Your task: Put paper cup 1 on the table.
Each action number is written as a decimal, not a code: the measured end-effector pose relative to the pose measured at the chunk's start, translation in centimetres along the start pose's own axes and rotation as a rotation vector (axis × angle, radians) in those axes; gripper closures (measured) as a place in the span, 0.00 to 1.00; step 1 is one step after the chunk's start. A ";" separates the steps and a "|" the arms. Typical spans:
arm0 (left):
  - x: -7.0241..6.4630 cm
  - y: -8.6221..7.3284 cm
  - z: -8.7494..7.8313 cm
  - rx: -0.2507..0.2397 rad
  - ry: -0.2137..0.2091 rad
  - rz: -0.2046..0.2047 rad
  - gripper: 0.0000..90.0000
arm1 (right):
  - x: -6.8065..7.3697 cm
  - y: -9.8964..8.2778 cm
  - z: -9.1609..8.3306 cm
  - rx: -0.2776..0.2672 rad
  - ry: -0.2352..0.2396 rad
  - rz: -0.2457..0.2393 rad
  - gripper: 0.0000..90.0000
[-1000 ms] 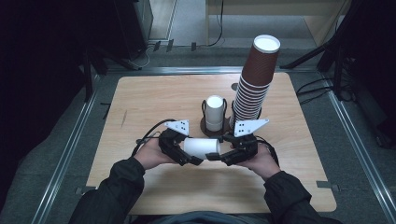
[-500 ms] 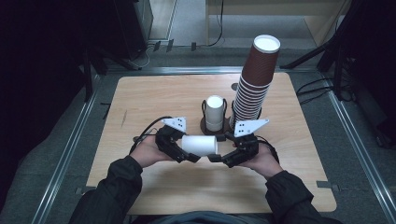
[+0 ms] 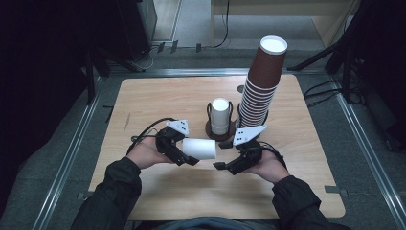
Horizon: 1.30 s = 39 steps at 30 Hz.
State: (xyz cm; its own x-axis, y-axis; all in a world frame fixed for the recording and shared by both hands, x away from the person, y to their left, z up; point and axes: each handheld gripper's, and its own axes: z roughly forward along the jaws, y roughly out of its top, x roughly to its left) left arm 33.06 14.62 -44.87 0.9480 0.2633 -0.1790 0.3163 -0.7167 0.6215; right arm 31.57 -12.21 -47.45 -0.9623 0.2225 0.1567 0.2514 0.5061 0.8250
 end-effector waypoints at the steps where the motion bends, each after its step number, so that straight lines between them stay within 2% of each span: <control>1: 0.0 0.1 0.1 0.011 0.005 0.003 0.27 | 0.0 0.0 0.0 0.009 -0.003 0.001 0.27; 2: 0.0 0.1 0.1 0.011 0.005 0.003 0.27 | 0.0 -0.1 0.1 0.014 -0.007 -0.004 0.27; 6: 0.1 0.3 0.7 0.073 0.037 0.004 0.27 | -0.1 -0.2 0.5 0.042 -0.018 -0.014 0.27; 9: 0.1 0.3 1.0 0.109 0.045 0.008 0.27 | 0.0 -0.3 0.7 0.064 -0.020 -0.013 0.27; 14: -0.1 0.5 1.6 0.179 0.076 0.027 0.27 | 0.1 -0.4 1.0 0.088 -0.021 -0.015 0.27; 19: -0.4 0.6 2.4 0.233 0.083 0.033 0.27 | 0.2 -0.5 1.3 0.106 -0.023 -0.029 0.27; 26: -0.7 0.9 3.2 0.262 0.062 0.036 0.27 | 0.5 -0.5 1.8 0.132 -0.013 -0.043 0.27; 30: -0.8 1.0 3.5 0.276 0.050 0.045 0.27 | 0.6 -0.5 2.1 0.137 -0.014 -0.079 0.27; 31: -0.9 1.0 3.6 0.280 0.045 0.047 0.27 | 0.7 -0.5 2.2 0.154 -0.009 -0.067 0.27; 35: -1.3 1.2 3.9 0.282 0.027 0.064 0.27 | 0.9 -0.5 2.6 0.171 -0.008 -0.093 0.27; 36: -1.6 1.3 4.1 0.294 0.022 0.082 0.27 | 1.2 -0.6 3.0 0.193 0.013 -0.091 0.28; 39: -1.8 1.4 4.4 0.303 0.016 0.088 0.27 | 1.4 -0.5 3.3 0.201 0.018 -0.109 0.29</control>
State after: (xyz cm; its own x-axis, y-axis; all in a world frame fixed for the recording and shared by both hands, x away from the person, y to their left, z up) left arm 31.89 10.35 -47.01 0.9724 0.1999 -0.1205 0.2312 -0.8963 0.3785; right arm 30.45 -9.38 -49.48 -0.9860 0.1440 0.0838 0.1603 0.6823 0.7133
